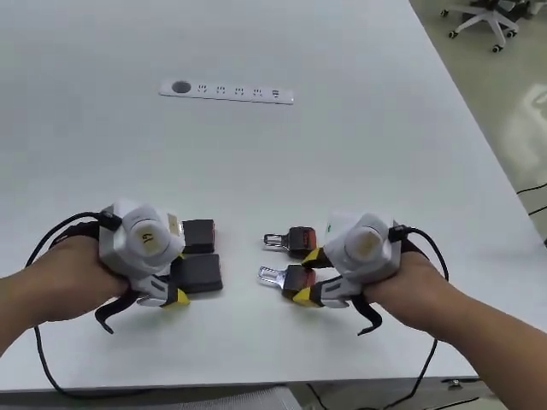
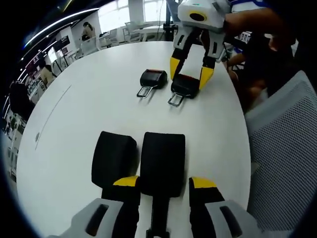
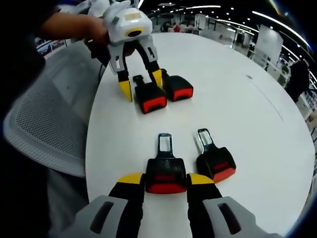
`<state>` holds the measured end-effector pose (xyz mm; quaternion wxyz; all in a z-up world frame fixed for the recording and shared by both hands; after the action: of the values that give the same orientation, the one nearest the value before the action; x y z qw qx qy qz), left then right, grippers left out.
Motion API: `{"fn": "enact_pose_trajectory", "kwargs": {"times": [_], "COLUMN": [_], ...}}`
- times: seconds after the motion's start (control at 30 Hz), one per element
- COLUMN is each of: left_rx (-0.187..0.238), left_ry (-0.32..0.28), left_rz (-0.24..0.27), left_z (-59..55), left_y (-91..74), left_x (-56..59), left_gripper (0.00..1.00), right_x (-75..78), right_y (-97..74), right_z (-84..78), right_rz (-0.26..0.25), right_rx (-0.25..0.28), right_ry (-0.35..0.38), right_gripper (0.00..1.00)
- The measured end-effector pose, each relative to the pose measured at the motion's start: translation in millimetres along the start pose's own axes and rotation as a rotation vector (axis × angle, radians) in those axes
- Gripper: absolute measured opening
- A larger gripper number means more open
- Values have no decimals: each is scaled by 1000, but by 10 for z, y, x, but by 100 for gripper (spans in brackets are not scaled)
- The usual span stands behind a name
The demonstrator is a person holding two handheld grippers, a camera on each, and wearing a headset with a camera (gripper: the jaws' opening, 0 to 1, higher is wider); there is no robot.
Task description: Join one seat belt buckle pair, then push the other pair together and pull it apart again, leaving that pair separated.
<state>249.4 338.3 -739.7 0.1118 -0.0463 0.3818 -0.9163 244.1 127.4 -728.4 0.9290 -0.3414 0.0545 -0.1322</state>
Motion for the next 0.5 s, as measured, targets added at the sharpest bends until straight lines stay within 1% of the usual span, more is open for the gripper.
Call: {"fn": "enact_pose_trajectory", "kwargs": {"times": [0.13,0.23,0.3,0.33,0.4,0.5], "left_rx": [-5,-25,-30,-29,-29,-21], "left_ry": [5,42,60,71,55,54], "left_rz": [-11,-50,-72,-73,-72,-73], "left_z": [11,33,46,52,63,62], "left_y": [23,39,41,42,32,28], "left_x": [-9,19,42,44,54,58], "left_gripper": [40,37,35,35,35,34], "right_x": [-8,0,-3,-3,3,-7], "right_y": [11,29,31,33,35,36], "right_z": [-14,-18,-11,-12,-15,-14], "right_rz": [19,37,48,51,62,71], "right_rx": [-16,-25,-30,-32,-36,-45], "right_ry": [-20,-28,-43,-47,-66,-79], "right_gripper": [31,31,31,31,31,31]}}
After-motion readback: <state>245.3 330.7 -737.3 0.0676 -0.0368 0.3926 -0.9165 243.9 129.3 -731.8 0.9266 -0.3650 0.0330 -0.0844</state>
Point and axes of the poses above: the centre of the closed fingertips' face, and the gripper's own axes: y roughly forward along the fingers, x roughly to its right, z roughly out of its top, the point moved 5 cm from there along -y, roughly backward along the fingers, and after that the axes turned 15 degrees about x, right-handed, at the moved point
